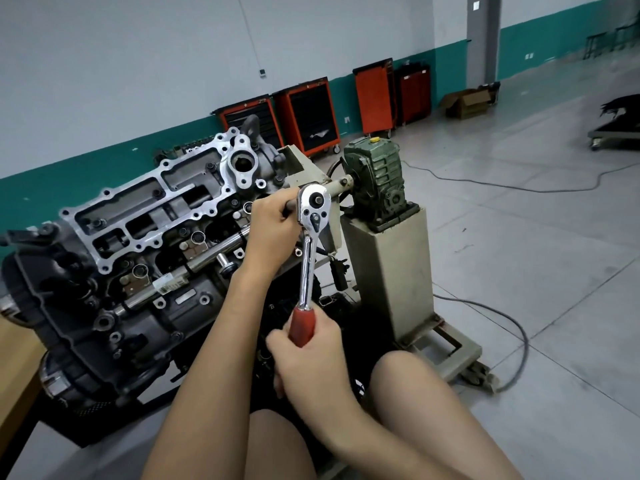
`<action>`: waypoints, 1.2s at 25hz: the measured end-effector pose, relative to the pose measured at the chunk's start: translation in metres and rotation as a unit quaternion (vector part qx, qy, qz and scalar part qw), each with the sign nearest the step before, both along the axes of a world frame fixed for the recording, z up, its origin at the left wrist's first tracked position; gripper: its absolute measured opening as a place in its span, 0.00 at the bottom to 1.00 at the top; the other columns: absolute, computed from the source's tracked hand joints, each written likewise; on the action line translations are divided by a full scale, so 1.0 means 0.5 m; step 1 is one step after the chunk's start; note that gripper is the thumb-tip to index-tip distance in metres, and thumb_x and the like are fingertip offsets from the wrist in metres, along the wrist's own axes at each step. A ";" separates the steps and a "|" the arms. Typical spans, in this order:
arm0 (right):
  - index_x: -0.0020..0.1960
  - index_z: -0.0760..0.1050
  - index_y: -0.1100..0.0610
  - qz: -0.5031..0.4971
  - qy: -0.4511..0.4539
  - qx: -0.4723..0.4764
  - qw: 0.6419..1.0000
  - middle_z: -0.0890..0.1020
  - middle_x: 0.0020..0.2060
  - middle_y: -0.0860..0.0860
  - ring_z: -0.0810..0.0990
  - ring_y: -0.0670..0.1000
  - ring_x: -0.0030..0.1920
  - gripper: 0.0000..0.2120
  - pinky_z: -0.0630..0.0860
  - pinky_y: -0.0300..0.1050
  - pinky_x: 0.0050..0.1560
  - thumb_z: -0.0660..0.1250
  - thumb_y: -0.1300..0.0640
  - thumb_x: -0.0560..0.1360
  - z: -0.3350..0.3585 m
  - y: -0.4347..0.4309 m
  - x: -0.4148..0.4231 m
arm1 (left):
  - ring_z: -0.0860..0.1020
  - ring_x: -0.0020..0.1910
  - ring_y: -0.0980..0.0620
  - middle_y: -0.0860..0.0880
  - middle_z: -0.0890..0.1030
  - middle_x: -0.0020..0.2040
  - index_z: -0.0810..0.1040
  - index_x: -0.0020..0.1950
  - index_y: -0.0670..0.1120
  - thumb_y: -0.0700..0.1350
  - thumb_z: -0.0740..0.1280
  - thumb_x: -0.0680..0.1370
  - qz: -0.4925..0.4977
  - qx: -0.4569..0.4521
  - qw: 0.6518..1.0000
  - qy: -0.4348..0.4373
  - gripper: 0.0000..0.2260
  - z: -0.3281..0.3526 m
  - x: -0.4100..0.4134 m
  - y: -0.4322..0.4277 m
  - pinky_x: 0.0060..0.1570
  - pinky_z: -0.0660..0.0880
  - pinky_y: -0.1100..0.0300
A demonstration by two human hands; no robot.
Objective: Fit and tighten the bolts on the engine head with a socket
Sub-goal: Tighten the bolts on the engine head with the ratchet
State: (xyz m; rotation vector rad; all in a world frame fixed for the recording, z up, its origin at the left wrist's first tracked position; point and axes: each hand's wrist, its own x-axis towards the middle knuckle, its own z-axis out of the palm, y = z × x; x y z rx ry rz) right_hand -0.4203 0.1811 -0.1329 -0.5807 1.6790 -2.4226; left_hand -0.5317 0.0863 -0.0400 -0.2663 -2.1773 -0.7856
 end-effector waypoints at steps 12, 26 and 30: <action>0.34 0.64 0.50 -0.124 0.376 0.408 0.822 0.68 0.25 0.44 0.67 0.44 0.26 0.16 0.63 0.42 0.31 0.68 0.64 0.69 0.115 0.281 -0.265 | 0.62 0.27 0.58 0.39 0.69 0.26 0.70 0.32 0.30 0.31 0.60 0.74 0.001 -0.028 1.000 0.010 0.11 0.005 -0.006 0.004 0.27 0.57 0.65; 0.32 0.63 0.51 -0.046 0.248 0.313 0.916 0.66 0.24 0.43 0.63 0.42 0.24 0.18 0.61 0.34 0.27 0.67 0.70 0.69 0.040 0.235 -0.188 | 0.60 0.26 0.58 0.41 0.66 0.24 0.66 0.29 0.33 0.30 0.59 0.71 -0.006 -0.044 0.999 -0.001 0.11 0.008 -0.011 0.011 0.27 0.58 0.62; 0.36 0.64 0.50 -0.136 0.416 0.453 0.776 0.69 0.25 0.45 0.68 0.43 0.26 0.15 0.62 0.38 0.29 0.68 0.65 0.69 0.153 0.302 -0.307 | 0.61 0.25 0.59 0.46 0.65 0.24 0.68 0.30 0.33 0.30 0.60 0.73 -0.007 -0.027 1.000 0.000 0.11 0.014 -0.008 0.009 0.26 0.57 0.65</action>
